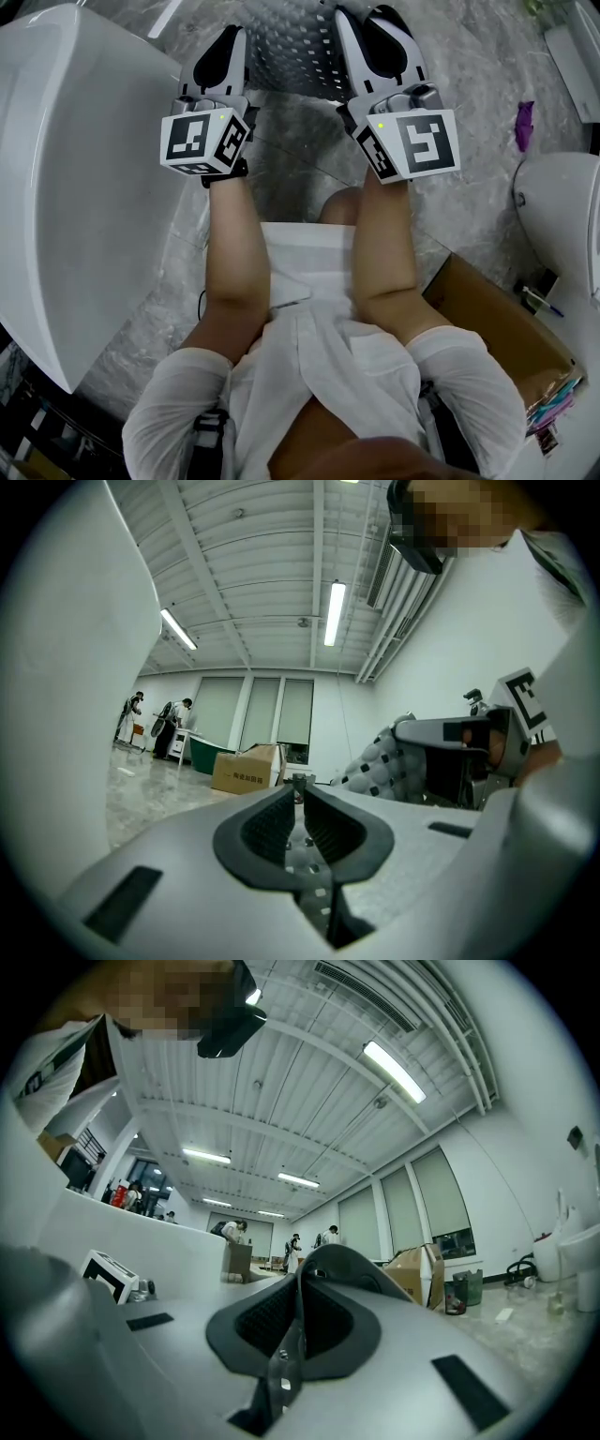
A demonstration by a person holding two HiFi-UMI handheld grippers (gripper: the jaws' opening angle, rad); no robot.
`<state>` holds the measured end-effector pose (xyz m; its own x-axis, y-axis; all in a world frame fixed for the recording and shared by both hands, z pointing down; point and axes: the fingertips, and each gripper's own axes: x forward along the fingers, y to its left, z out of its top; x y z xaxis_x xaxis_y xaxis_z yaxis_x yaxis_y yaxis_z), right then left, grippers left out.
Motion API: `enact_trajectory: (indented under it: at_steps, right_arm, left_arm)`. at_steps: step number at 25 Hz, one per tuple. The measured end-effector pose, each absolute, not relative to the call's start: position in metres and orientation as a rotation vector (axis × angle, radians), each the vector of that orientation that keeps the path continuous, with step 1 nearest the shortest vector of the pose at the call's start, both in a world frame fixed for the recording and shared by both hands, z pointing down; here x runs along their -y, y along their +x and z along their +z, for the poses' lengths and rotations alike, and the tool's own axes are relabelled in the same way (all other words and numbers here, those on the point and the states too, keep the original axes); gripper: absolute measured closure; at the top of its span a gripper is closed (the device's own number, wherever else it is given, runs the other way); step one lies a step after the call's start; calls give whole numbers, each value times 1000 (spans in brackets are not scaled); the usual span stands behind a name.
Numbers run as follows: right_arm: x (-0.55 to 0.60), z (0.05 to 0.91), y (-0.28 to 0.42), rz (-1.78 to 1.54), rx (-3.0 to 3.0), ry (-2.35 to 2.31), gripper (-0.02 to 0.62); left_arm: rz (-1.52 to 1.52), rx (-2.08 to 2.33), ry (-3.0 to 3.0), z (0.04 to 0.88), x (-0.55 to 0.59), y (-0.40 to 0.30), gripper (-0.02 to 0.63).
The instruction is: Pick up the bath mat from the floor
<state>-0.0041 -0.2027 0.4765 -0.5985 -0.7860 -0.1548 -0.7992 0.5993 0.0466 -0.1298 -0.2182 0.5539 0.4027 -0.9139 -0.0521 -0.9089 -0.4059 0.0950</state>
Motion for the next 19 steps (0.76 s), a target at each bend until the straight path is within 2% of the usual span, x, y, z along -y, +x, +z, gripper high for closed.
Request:
enact_trajectory:
  at_steps: [19]
  right_arm:
    - [207,484,-3,145,-2690,-1353,561]
  left_arm:
    - [-188,1657,2575,560,221,-129,568]
